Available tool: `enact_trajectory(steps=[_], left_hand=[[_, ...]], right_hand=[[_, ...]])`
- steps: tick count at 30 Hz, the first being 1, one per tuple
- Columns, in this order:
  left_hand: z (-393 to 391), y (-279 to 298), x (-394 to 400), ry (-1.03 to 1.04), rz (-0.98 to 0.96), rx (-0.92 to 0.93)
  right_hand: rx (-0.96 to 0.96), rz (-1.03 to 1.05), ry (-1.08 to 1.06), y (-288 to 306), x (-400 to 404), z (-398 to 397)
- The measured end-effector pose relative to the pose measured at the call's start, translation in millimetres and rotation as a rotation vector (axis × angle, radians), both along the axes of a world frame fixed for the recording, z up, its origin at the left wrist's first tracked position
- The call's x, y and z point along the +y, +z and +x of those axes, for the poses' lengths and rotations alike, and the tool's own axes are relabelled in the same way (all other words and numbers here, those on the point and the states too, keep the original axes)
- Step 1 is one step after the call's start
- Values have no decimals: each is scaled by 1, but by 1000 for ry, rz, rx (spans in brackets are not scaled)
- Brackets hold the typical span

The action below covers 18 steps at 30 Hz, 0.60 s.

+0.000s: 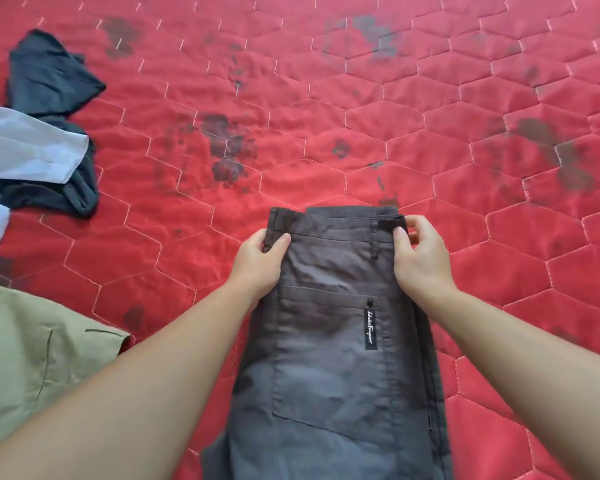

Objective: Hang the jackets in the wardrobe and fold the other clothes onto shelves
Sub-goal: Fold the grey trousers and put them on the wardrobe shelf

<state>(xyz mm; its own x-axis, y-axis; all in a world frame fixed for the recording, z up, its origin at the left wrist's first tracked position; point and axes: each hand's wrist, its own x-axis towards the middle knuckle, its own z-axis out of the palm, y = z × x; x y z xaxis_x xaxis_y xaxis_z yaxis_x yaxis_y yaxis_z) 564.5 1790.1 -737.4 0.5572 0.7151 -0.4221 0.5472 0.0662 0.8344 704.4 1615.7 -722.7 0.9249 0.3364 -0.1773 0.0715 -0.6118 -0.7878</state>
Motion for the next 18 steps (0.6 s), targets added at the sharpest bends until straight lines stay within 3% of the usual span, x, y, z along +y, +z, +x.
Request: enact_trajectory(steps=[8, 12, 18], left_hand=[[23, -29, 9, 204, 230, -58], [26, -32, 16, 184, 205, -104], [31, -21, 29, 86, 147, -243]], right_hand=[[-61, 6, -55, -30, 27, 28], [-116, -82, -3, -33, 30, 34], [-236, 118, 45, -16, 36, 33]])
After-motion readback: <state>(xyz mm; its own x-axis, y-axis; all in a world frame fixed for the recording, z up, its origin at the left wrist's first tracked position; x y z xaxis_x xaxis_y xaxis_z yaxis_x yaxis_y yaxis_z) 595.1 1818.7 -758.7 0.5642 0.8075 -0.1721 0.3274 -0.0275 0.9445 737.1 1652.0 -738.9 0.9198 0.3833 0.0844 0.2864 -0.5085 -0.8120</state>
